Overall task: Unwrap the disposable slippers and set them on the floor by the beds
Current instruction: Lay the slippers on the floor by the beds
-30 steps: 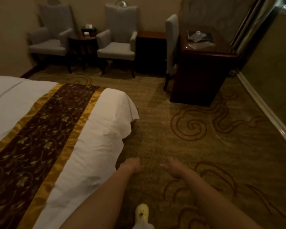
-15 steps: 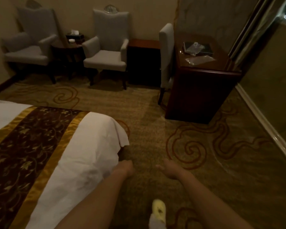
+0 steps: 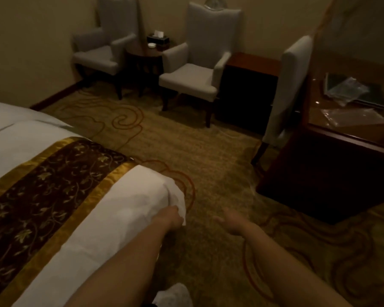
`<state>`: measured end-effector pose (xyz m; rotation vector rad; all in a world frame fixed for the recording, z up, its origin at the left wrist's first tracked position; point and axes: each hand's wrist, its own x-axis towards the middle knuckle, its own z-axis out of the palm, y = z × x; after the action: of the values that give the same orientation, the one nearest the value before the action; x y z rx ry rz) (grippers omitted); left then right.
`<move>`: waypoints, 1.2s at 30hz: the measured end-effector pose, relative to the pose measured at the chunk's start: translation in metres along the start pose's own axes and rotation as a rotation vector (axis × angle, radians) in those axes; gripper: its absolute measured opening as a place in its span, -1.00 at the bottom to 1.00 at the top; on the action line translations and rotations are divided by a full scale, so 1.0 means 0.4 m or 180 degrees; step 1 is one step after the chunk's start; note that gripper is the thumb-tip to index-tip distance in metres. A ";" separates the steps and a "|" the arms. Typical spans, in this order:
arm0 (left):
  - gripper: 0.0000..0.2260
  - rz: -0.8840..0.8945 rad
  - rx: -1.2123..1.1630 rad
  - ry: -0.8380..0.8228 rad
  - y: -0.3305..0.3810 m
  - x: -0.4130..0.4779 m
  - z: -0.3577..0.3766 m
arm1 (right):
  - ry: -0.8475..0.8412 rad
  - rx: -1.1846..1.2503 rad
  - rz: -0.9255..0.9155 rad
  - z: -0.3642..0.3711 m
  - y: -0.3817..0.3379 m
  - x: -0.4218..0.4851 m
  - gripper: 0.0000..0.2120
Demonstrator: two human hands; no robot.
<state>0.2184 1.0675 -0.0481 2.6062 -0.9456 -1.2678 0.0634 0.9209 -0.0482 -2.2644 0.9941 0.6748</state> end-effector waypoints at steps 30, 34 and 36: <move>-0.55 -0.1009 -0.0707 0.0307 0.160 1.062 -0.941 | -0.0497 -0.0924 -0.0872 -0.973 -0.433 1.306 -0.38; -0.60 -0.1347 -0.0957 0.0414 0.141 1.171 -1.065 | -0.0690 -0.1294 -0.1199 -1.081 -0.549 1.474 -0.40; -0.60 -0.1509 -0.1221 0.0518 0.128 1.207 -1.113 | -0.0779 -0.1539 -0.1347 -1.121 -0.611 1.545 -0.41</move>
<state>0.7455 0.6729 -0.0701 2.6349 -0.0386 -1.1480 0.7174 0.4572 -0.0527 -2.5977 0.2287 1.0489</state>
